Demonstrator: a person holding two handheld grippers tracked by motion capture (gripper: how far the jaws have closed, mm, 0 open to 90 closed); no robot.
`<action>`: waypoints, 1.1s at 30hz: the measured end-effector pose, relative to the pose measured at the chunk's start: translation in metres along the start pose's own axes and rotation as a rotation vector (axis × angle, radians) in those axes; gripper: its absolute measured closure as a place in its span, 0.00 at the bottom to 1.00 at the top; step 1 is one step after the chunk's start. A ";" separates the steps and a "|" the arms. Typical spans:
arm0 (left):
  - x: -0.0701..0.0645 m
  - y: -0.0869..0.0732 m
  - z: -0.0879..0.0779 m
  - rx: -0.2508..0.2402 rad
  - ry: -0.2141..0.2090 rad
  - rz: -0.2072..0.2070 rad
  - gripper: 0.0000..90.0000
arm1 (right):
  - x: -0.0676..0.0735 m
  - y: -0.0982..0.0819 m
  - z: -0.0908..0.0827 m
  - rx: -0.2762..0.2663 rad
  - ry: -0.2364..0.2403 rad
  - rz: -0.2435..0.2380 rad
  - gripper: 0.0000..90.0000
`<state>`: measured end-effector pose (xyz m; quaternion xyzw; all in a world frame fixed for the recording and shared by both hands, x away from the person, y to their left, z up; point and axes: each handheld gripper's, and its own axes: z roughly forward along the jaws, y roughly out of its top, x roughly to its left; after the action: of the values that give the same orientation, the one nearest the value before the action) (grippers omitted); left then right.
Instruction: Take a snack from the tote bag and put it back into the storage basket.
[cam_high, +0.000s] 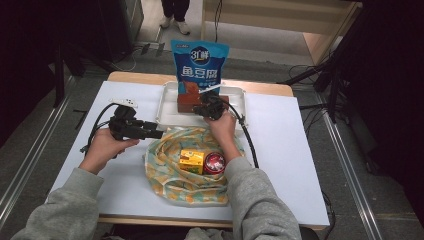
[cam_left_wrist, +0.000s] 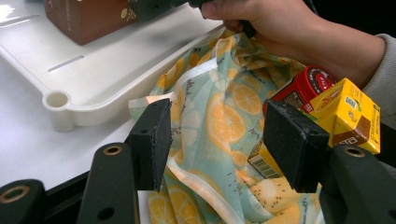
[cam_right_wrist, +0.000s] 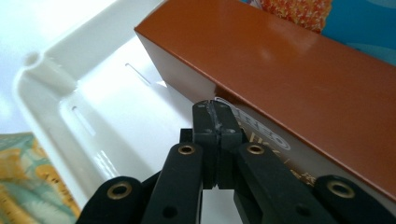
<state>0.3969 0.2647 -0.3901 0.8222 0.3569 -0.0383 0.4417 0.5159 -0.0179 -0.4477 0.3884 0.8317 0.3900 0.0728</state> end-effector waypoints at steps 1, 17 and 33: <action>0.000 0.000 0.000 0.003 0.002 0.003 0.47 | 0.000 0.000 -0.001 -0.001 0.004 -0.002 1.00; -0.006 0.000 0.000 0.003 0.003 0.017 0.47 | 0.003 -0.011 -0.047 -0.026 0.096 -0.015 0.81; -0.019 0.001 0.005 0.018 -0.010 0.050 0.46 | 0.010 -0.031 -0.075 -0.017 0.127 -0.043 0.67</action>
<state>0.3848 0.2505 -0.3853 0.8347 0.3335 -0.0344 0.4369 0.4590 -0.0675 -0.4158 0.3443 0.8395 0.4191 0.0315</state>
